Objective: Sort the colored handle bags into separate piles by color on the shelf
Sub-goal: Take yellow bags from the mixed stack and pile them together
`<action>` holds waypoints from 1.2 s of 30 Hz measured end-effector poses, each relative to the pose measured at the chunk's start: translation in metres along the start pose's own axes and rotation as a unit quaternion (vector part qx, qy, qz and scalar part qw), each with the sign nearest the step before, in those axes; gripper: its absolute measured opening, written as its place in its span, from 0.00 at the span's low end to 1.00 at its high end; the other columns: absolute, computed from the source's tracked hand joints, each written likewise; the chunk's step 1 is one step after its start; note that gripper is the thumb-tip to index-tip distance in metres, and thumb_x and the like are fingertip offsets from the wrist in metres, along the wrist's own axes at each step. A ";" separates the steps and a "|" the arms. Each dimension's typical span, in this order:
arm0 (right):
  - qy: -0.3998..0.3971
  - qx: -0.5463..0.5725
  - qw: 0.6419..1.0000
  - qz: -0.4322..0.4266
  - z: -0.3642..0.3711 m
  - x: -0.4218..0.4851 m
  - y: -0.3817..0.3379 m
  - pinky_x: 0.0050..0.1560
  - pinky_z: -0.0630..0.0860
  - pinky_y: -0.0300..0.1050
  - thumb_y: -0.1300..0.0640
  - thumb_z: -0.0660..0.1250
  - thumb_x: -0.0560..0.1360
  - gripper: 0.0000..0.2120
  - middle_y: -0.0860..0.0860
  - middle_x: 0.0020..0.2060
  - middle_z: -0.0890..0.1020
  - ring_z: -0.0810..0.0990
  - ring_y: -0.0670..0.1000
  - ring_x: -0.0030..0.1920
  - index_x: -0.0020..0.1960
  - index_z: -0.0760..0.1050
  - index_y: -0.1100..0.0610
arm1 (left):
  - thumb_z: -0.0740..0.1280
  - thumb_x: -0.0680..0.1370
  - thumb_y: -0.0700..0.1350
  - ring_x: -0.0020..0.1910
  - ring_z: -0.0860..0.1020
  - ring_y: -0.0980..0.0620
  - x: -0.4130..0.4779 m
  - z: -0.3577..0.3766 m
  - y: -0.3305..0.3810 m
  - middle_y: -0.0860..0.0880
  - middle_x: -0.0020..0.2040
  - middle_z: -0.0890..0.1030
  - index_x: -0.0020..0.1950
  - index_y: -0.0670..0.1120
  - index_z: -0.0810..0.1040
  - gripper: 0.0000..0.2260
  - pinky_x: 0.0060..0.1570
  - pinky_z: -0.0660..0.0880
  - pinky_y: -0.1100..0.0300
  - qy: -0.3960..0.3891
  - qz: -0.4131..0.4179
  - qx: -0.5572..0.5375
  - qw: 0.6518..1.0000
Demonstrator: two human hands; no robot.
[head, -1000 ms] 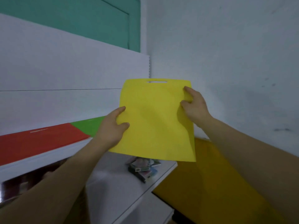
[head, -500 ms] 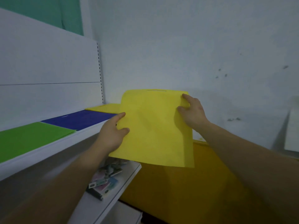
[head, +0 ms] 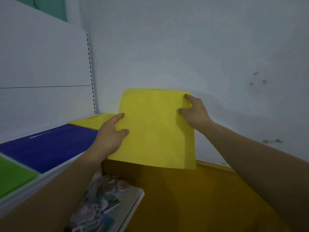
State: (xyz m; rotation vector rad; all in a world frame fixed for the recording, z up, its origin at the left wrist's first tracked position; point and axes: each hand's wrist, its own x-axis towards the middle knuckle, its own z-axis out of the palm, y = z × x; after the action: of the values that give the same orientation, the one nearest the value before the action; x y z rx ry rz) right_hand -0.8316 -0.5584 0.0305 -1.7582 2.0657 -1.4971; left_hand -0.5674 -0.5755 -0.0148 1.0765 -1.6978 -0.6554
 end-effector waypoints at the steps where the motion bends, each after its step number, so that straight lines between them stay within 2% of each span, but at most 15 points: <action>1: -0.007 0.000 1.000 -0.006 0.008 0.009 0.001 0.64 0.65 0.46 0.52 0.66 0.77 0.30 0.55 0.70 0.62 0.66 0.56 0.68 0.76 0.58 0.50 | 0.66 0.78 0.39 0.55 0.68 0.58 0.006 -0.001 -0.004 0.50 0.69 0.69 0.73 0.51 0.65 0.25 0.40 0.66 0.79 0.004 -0.003 0.001 1.000; 4: -0.031 0.006 0.999 -0.029 0.034 0.035 0.003 0.64 0.64 0.44 0.52 0.66 0.77 0.31 0.55 0.70 0.62 0.65 0.55 0.68 0.76 0.57 0.50 | 0.65 0.78 0.40 0.55 0.68 0.58 0.024 -0.004 -0.014 0.51 0.70 0.68 0.74 0.51 0.64 0.25 0.48 0.66 0.66 0.022 -0.014 0.012 1.000; 6: -0.053 0.012 0.997 -0.046 0.052 0.054 0.005 0.64 0.64 0.44 0.52 0.66 0.77 0.31 0.55 0.70 0.62 0.65 0.55 0.68 0.76 0.57 0.51 | 0.65 0.79 0.40 0.56 0.67 0.57 0.035 -0.004 -0.020 0.50 0.70 0.67 0.74 0.51 0.64 0.24 0.50 0.65 0.64 0.042 -0.025 0.027 0.998; 10: -0.082 0.031 0.993 -0.084 0.083 0.096 0.007 0.65 0.63 0.43 0.52 0.67 0.76 0.32 0.55 0.70 0.61 0.65 0.55 0.69 0.76 0.57 0.50 | 0.65 0.78 0.42 0.66 0.67 0.47 0.054 -0.002 -0.030 0.48 0.73 0.65 0.74 0.52 0.64 0.25 0.55 0.64 0.59 0.095 -0.053 0.088 0.990; 16: -0.142 0.061 0.974 -0.166 0.125 0.157 0.005 0.64 0.63 0.42 0.53 0.66 0.77 0.32 0.55 0.70 0.61 0.66 0.56 0.68 0.76 0.56 0.51 | 0.65 0.78 0.42 0.65 0.67 0.47 0.078 0.011 -0.041 0.48 0.73 0.64 0.74 0.52 0.63 0.26 0.56 0.65 0.57 0.165 -0.091 0.131 0.973; 21: -0.193 0.078 0.955 -0.212 0.167 0.188 -0.003 0.63 0.62 0.42 0.54 0.65 0.77 0.32 0.56 0.70 0.60 0.65 0.56 0.68 0.77 0.54 0.52 | 0.66 0.78 0.43 0.67 0.68 0.45 0.090 0.009 -0.050 0.48 0.73 0.65 0.74 0.52 0.62 0.26 0.61 0.67 0.53 0.204 -0.135 0.173 0.954; 26: -0.225 0.098 0.941 -0.235 0.219 0.208 -0.019 0.64 0.64 0.43 0.54 0.64 0.78 0.32 0.56 0.71 0.59 0.64 0.57 0.69 0.77 0.54 0.52 | 0.66 0.78 0.42 0.68 0.67 0.47 0.103 -0.005 -0.063 0.48 0.73 0.65 0.74 0.50 0.63 0.26 0.63 0.65 0.56 0.236 -0.145 0.193 0.941; 32: -0.242 0.091 0.929 -0.264 0.270 0.234 -0.036 0.65 0.63 0.43 0.55 0.64 0.78 0.31 0.56 0.71 0.59 0.64 0.57 0.69 0.77 0.54 0.52 | 0.66 0.78 0.44 0.69 0.66 0.46 0.130 -0.019 -0.076 0.47 0.74 0.63 0.76 0.48 0.60 0.28 0.62 0.66 0.56 0.222 -0.180 0.215 0.934; 36: -0.265 0.075 0.918 -0.287 0.294 0.252 -0.034 0.63 0.64 0.43 0.57 0.63 0.78 0.31 0.55 0.72 0.57 0.65 0.57 0.68 0.77 0.53 0.52 | 0.67 0.77 0.47 0.69 0.67 0.47 0.141 -0.013 -0.082 0.47 0.75 0.62 0.77 0.48 0.57 0.31 0.62 0.66 0.57 0.172 -0.225 0.233 0.930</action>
State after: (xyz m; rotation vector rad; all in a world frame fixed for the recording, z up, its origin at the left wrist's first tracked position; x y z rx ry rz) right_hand -0.7258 -0.9325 0.0275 -2.4769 1.2040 -1.0324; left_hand -0.5436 -0.7376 -0.0138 1.8366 -1.3309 -0.3076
